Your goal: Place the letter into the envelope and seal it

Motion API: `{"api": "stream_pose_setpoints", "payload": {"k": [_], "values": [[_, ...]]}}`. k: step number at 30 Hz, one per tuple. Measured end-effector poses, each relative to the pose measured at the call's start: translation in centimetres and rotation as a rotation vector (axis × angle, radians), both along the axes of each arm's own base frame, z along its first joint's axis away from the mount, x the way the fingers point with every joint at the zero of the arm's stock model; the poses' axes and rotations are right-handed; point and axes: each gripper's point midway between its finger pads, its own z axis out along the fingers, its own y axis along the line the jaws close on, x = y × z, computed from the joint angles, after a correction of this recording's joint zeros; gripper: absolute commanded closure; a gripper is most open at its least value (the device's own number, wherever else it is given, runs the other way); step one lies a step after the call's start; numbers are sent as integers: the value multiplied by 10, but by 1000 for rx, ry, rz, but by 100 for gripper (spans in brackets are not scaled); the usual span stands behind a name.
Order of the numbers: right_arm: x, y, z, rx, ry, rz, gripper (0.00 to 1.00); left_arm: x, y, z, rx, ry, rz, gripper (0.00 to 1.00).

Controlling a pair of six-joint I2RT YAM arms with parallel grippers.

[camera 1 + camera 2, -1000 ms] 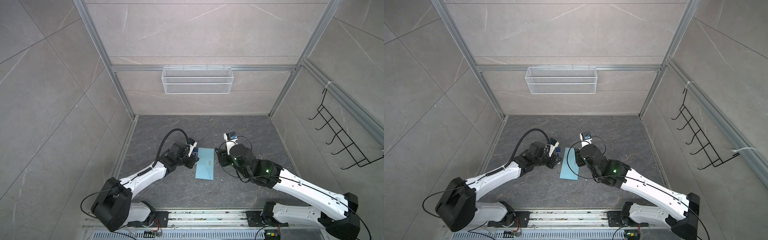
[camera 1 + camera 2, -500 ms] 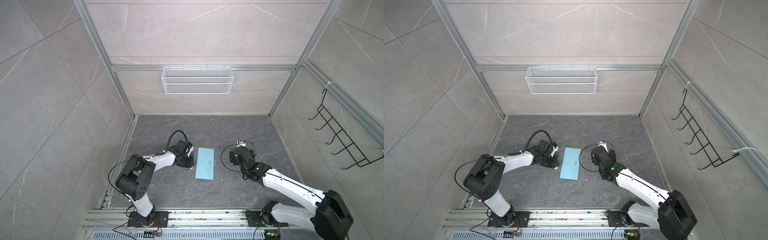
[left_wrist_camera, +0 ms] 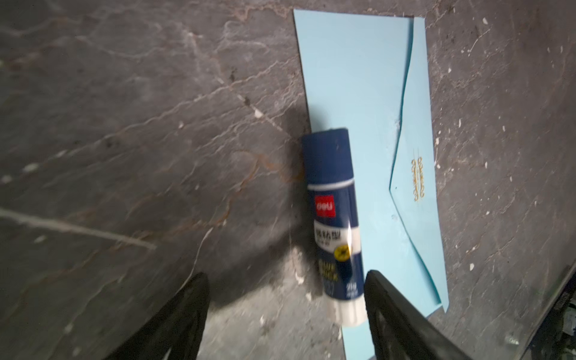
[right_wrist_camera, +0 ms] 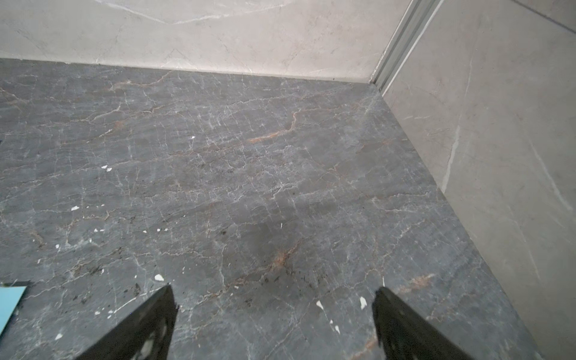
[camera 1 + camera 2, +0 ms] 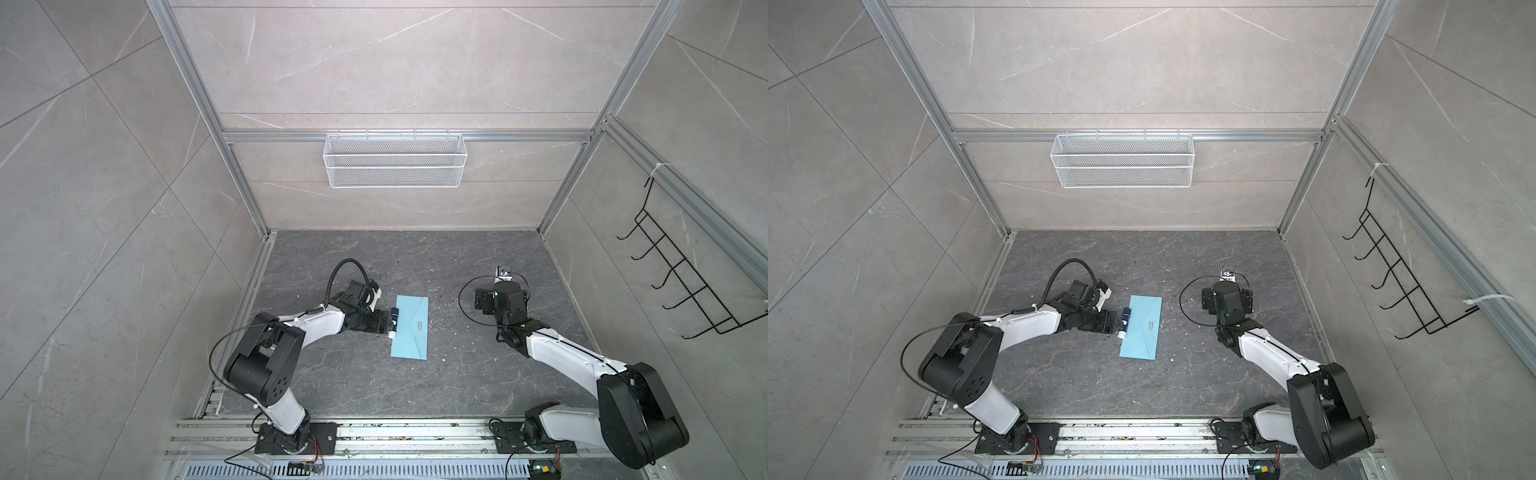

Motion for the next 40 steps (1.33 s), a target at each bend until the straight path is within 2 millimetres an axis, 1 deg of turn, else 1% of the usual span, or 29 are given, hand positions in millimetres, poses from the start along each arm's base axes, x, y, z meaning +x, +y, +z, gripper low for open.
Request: {"api": "stream_pose_setpoints", "payload": {"k": [2,4,5,6,8,10,11,12,14,16,20,23,25,27,31,33,34,36,37,40], "values": [[-1,-5,-16,-8,2,5,0,-3,14,18,24,-83,25,8],[-5,-7,-35,-28,37,21,0,-1,32,50,46,-232,70,1],[-6,-7,-39,-36,35,32,0,1,40,64,56,-304,92,1],[-6,-6,-41,-39,20,46,0,3,52,82,73,-403,126,0],[-4,-6,-43,-24,-17,66,0,5,75,107,109,-569,191,1],[-3,-10,-47,-8,-31,80,0,4,102,119,168,-697,262,1],[-2,-11,-47,1,-38,87,0,4,114,121,201,-740,296,0],[0,-12,-45,15,-53,98,0,5,128,119,243,-782,333,1],[4,-12,-42,40,-78,119,0,5,154,107,333,-825,392,1],[8,-11,-43,57,-90,138,1,4,179,88,425,-830,438,1],[9,-6,-43,76,-96,170,1,4,216,56,515,-785,504,1],[10,-4,-41,82,-106,182,1,12,235,40,533,-751,547,1],[11,-3,-40,86,-110,189,1,18,239,32,527,-731,546,1],[11,-2,-39,88,-111,193,1,26,239,28,513,-709,535,1],[11,-2,-39,89,-111,196,1,55,237,42,418,-751,535,1],[11,-2,-39,89,-111,196,1,65,237,37,387,-768,536,1],[11,-2,-39,89,-111,196,1,66,237,27,382,-747,529,1],[11,-1,-39,90,-111,197,1,62,236,12,375,-691,511,1],[11,-1,-39,90,-111,198,1,62,235,10,368,-687,510,1],[11,-1,-39,93,-110,203,1,69,235,16,351,-694,519,1]]}}
